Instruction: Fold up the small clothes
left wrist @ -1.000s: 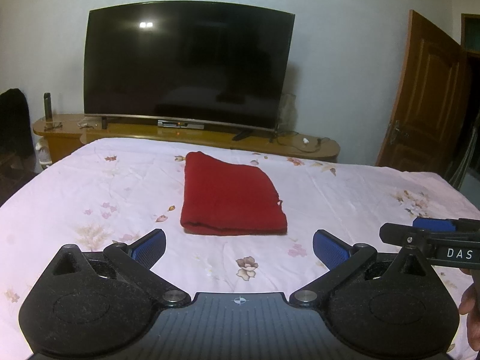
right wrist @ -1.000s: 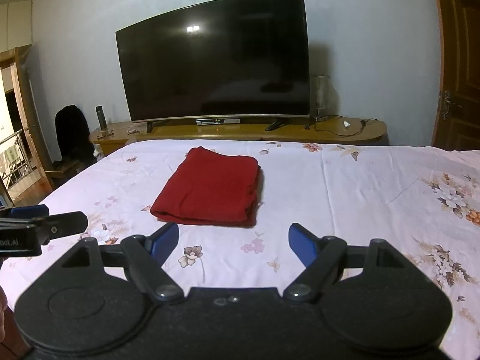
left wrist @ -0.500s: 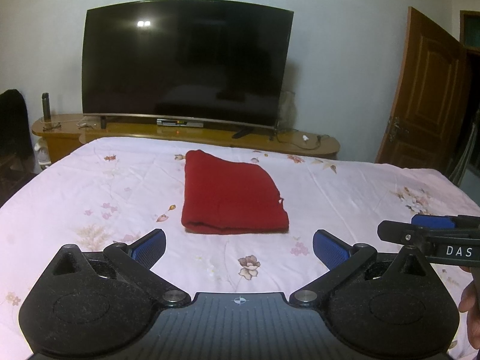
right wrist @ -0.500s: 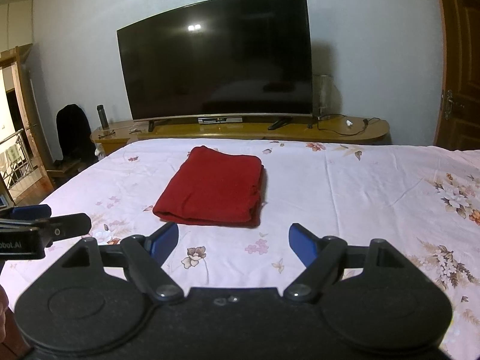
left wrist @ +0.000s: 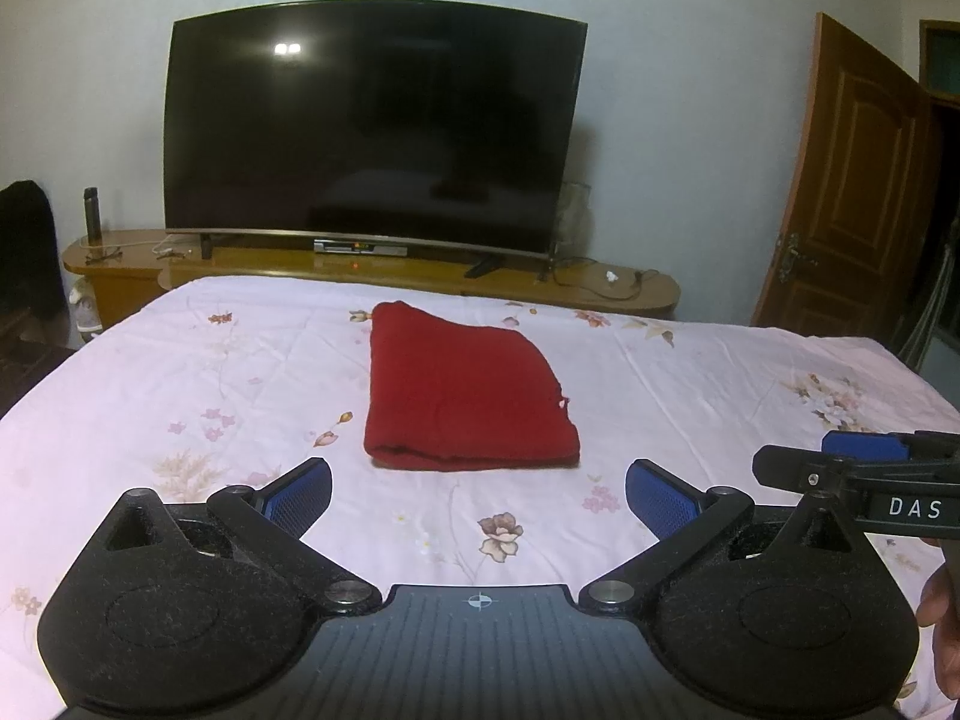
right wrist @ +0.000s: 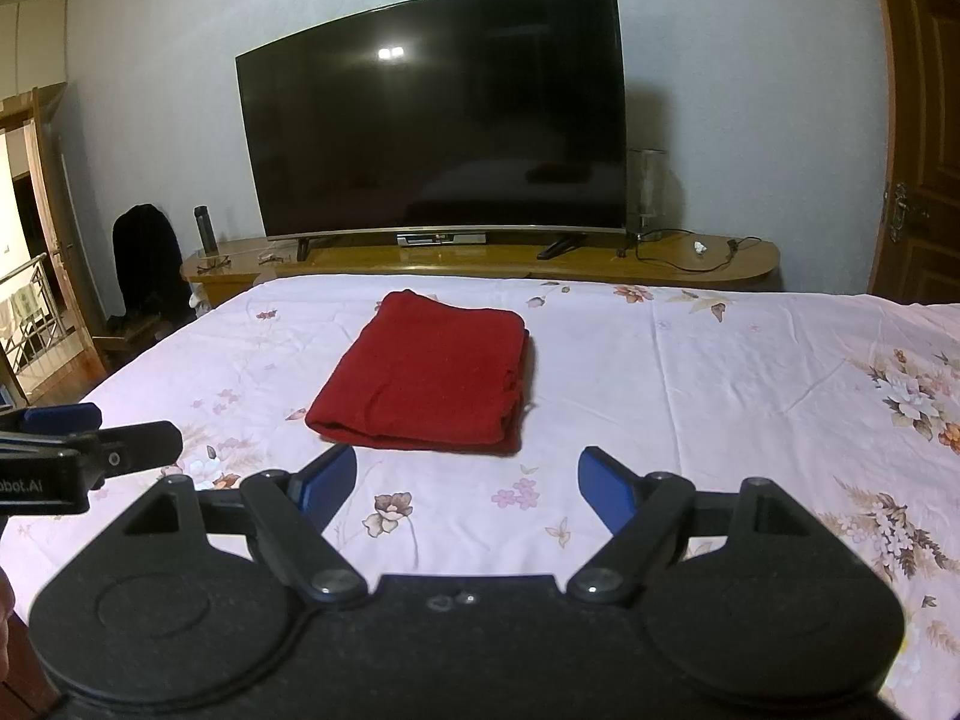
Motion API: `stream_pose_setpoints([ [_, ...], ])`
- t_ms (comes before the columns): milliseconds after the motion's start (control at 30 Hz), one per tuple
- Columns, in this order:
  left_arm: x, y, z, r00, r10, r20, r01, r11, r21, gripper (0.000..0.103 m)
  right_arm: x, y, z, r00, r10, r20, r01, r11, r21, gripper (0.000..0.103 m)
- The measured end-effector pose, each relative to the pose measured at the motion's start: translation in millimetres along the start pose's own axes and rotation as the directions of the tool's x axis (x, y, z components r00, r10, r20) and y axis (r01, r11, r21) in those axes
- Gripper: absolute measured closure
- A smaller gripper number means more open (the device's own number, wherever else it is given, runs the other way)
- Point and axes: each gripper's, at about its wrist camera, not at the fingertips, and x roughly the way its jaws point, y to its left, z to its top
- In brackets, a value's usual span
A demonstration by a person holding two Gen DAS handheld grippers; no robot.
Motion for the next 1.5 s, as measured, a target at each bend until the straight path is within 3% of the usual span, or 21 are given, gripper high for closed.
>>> stream_pose_setpoints([
  [1500, 5.9, 8.7, -0.2, 1.000, 0.009, 0.013, -0.009, 1.000, 0.011, 0.000, 6.6, -2.7, 0.9, 1.000, 0.008, -0.010, -0.008, 1.000, -0.008, 0.022],
])
